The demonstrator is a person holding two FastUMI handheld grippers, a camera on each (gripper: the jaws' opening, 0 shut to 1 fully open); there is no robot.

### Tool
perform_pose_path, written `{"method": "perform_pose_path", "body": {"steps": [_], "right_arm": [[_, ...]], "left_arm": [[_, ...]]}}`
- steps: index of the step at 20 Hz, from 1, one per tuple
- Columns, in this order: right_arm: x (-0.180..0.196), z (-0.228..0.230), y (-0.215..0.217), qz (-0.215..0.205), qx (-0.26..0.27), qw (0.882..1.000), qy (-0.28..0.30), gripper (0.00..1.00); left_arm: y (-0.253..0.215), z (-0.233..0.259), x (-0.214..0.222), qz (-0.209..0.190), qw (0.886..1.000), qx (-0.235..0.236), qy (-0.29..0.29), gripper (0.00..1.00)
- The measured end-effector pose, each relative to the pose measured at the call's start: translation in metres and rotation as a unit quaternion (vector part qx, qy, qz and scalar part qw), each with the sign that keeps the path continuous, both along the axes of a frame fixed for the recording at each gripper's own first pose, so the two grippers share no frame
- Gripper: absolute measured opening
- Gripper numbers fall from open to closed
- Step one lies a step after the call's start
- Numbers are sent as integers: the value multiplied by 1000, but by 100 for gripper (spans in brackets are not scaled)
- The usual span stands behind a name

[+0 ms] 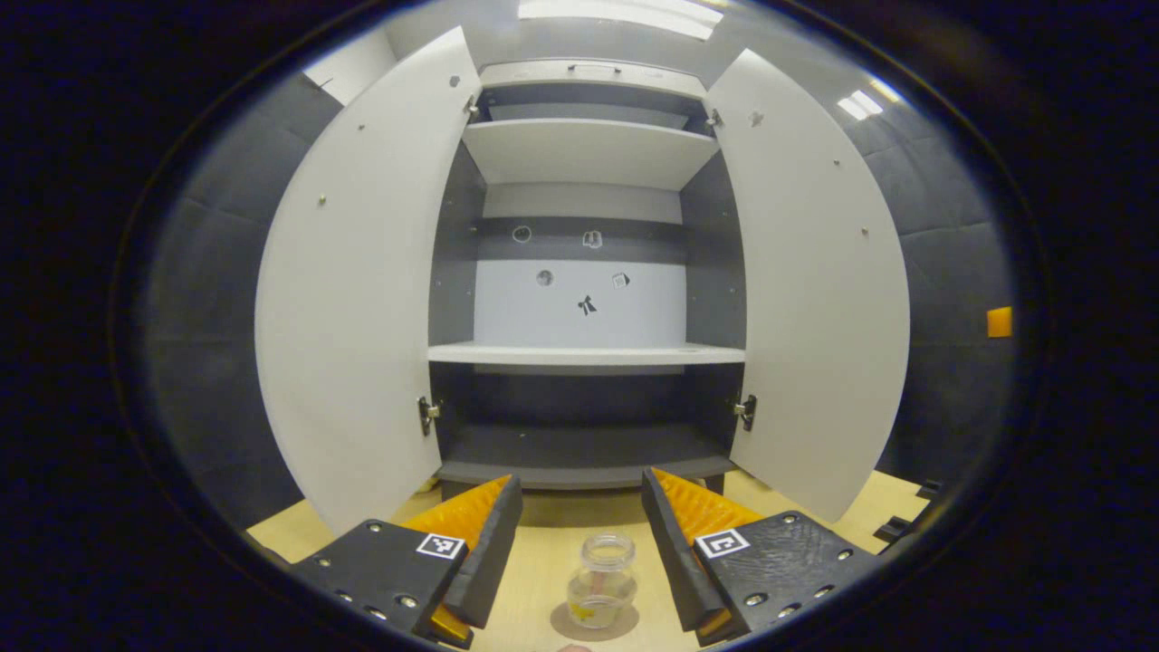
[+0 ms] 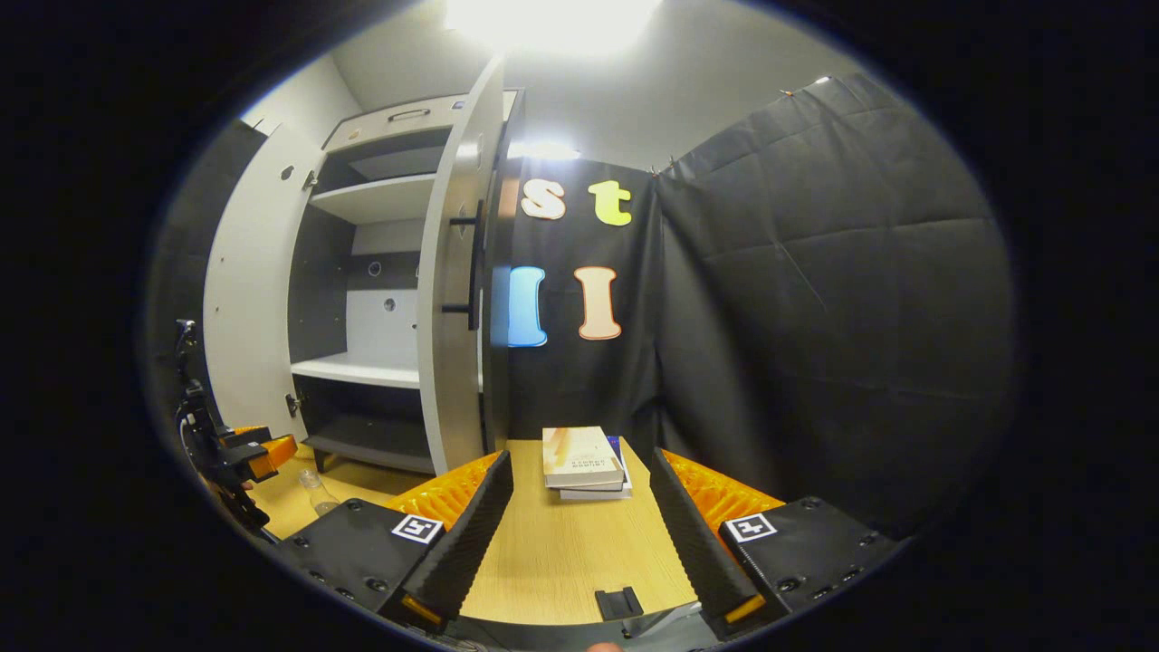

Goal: Grasp the bottle in the cabinet with the left hand and place it on the coaster, then close the right door with the right hand and the left door with the left hand.

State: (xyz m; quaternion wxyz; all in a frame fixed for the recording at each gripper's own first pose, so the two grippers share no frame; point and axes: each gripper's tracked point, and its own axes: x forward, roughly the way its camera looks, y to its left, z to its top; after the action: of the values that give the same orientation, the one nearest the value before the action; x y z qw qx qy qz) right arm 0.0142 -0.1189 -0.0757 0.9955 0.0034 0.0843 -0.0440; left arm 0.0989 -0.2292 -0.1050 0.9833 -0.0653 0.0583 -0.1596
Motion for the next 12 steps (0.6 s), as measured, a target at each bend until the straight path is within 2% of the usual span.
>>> {"method": "perform_pose_path", "body": {"steps": [1, 3, 4, 5, 6, 9, 10, 12], "right_arm": [[3, 6, -1, 1, 5, 1000, -6, 94], [10, 21, -6, 0, 9, 1000, -17, 94], [15, 28, -8, -1, 11, 1000, -21, 97], [20, 34, -10, -3, 14, 1000, -27, 94], [25, 40, -10, -4, 19, 999, -29, 97], [41, 57, -9, 1, 31, 999, -33, 94], [47, 62, -10, 0, 30, 999, -33, 97], [59, 71, -11, -3, 26, 999, -32, 97]], "left_arm": [[8, 11, -2, 7, 1000, 3, -5, 77], [25, 28, -6, 20, 1000, 2, -13, 77], [34, 33, -9, 28, 999, 3, -14, 77], [43, 39, -12, 36, 999, 6, -15, 76], [53, 42, -17, 44, 999, 12, -11, 77], [80, 61, -25, 64, 998, 22, -10, 77], [90, 66, -27, 71, 997, 24, -10, 77], [113, 75, -31, 87, 996, 24, -10, 77]]}}
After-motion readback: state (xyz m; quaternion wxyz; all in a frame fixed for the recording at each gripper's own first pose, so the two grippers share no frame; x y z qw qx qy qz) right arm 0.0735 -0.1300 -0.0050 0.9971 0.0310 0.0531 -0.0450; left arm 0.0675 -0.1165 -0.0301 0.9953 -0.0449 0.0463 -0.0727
